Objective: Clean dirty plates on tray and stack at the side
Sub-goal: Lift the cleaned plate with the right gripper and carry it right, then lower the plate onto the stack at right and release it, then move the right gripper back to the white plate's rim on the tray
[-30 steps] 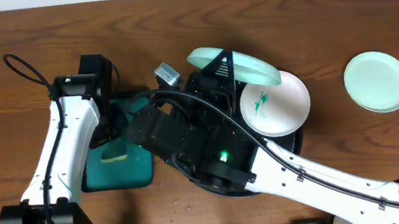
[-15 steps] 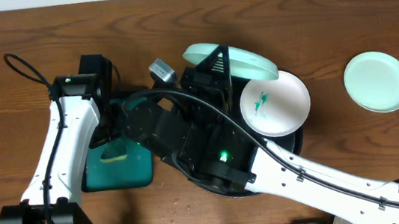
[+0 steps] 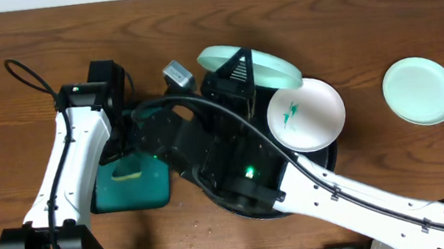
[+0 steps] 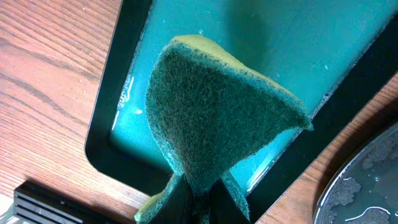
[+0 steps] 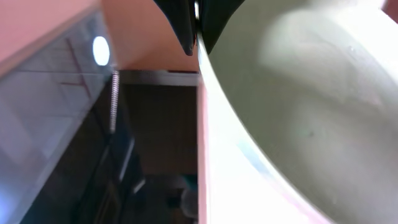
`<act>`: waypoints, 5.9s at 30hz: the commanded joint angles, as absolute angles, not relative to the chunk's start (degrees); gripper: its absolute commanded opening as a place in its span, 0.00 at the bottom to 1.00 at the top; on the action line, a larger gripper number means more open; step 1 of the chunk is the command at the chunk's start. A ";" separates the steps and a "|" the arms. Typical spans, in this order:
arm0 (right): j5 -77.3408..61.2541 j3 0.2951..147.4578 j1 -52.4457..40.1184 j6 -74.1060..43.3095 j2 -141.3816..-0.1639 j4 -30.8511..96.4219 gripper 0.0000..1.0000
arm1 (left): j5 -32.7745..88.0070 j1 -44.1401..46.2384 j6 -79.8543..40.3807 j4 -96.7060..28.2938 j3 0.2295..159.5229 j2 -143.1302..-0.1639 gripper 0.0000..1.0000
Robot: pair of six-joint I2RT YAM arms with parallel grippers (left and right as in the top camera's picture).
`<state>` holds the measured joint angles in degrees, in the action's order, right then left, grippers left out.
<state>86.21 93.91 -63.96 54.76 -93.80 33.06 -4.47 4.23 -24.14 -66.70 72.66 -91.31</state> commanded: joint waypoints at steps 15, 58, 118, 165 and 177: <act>80.09 93.65 -50.87 12.97 -93.30 57.04 0.01 | -5.19 4.03 -23.83 -66.98 72.60 -90.98 0.07; -14.24 83.59 39.31 -22.41 -96.68 60.55 0.02 | -5.19 4.03 -23.81 -65.93 72.60 -90.98 0.07; -17.80 72.44 46.76 -30.02 -108.16 41.06 0.01 | -5.17 4.03 -23.83 -67.24 72.60 -90.98 0.07; -8.71 78.52 3.01 -8.14 -98.00 59.46 0.82 | -5.17 4.03 -23.86 -66.78 72.58 -90.98 0.07; -7.70 78.52 2.72 -14.76 -110.96 55.79 0.71 | -5.17 4.03 -23.86 -66.37 72.34 -90.98 0.07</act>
